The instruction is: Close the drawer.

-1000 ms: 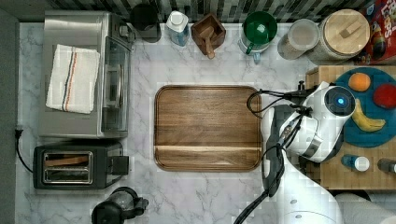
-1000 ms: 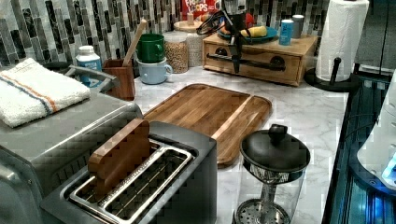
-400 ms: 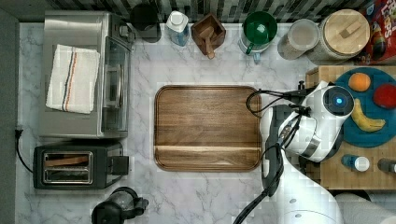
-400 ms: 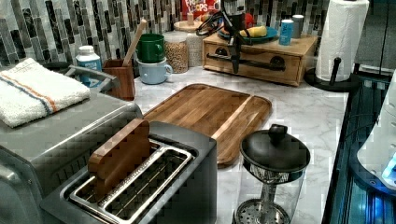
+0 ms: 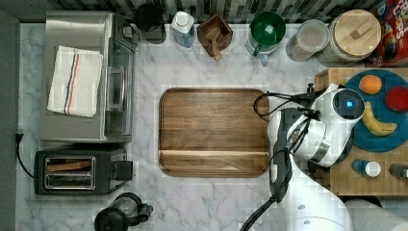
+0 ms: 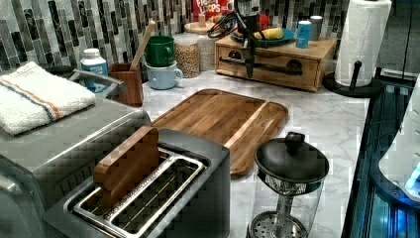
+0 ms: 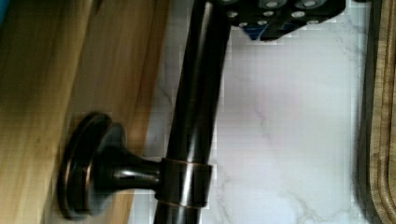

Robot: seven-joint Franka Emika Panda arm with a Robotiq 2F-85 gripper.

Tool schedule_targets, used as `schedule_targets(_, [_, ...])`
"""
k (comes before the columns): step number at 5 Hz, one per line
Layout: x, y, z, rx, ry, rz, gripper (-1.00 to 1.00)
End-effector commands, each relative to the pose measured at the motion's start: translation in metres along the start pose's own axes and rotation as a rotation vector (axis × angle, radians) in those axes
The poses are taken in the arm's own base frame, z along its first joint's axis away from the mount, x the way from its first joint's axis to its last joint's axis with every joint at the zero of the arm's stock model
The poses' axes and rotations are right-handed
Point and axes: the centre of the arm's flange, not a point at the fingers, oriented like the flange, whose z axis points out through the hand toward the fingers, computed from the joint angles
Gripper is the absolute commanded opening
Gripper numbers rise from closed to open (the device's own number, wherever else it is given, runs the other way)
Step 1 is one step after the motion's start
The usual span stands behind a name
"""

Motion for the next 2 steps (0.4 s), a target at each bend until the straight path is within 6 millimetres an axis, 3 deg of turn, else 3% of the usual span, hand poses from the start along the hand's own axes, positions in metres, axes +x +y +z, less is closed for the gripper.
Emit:
schedule_targets(1, [-0.0504,0.1145,-0.0394,-0.151,0.089,0.132,-1.00])
schedule_targets(2, [-0.0504,0.1146,-0.0393,-0.151,0.089,0.132,-1.00])
